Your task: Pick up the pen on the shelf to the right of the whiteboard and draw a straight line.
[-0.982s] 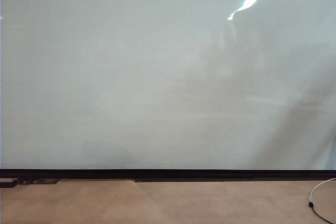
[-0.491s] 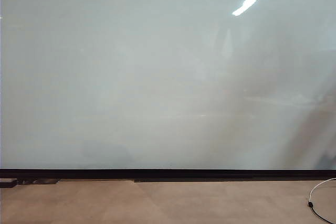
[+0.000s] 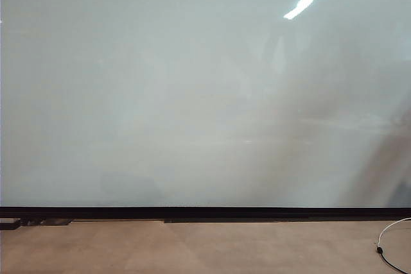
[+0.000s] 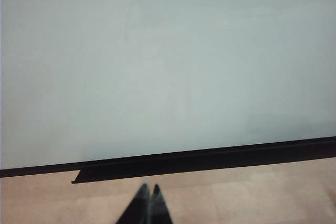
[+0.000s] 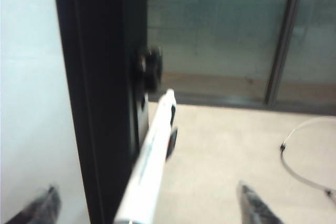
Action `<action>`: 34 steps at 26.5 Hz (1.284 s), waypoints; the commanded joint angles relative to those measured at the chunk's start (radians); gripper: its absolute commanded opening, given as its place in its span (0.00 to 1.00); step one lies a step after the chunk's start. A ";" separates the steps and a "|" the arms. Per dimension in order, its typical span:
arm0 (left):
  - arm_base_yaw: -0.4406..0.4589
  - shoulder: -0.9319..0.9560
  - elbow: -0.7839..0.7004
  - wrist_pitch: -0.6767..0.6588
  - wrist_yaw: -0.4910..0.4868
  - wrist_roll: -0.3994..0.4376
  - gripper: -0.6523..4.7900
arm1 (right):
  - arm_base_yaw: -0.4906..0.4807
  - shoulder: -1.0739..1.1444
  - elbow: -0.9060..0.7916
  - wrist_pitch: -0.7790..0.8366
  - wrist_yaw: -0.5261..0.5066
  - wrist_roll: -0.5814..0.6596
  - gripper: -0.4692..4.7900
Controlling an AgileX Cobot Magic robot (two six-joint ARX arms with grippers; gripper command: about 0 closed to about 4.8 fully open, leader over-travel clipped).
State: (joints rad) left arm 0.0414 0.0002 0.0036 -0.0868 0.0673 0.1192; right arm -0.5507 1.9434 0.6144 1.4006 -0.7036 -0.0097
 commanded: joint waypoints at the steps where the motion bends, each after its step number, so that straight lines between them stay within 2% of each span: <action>1: 0.000 0.000 0.003 0.013 0.000 0.001 0.11 | 0.002 0.031 0.001 0.013 0.004 0.018 0.86; 8: 0.000 0.000 0.003 0.013 0.000 0.001 0.11 | 0.024 0.035 0.026 0.015 0.004 0.017 0.86; 11: 0.000 0.000 0.003 0.013 0.000 0.001 0.11 | 0.024 0.035 0.026 0.015 0.006 0.016 0.76; 15: 0.000 0.000 0.003 0.013 0.000 0.001 0.11 | 0.023 0.035 0.045 0.015 0.006 0.017 0.76; 18: 0.000 0.000 0.003 0.013 0.000 0.001 0.11 | 0.024 0.035 0.049 0.014 0.006 0.017 0.67; 31: 0.000 0.000 0.003 0.013 0.000 0.001 0.11 | 0.047 0.039 0.059 0.010 0.006 0.016 0.67; 34: 0.000 0.000 0.003 0.013 0.000 0.001 0.11 | 0.047 0.039 0.059 0.009 0.006 0.016 0.57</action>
State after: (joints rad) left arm 0.0414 0.0002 0.0036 -0.0868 0.0673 0.1192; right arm -0.5022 1.9850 0.6704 1.3975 -0.6998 0.0036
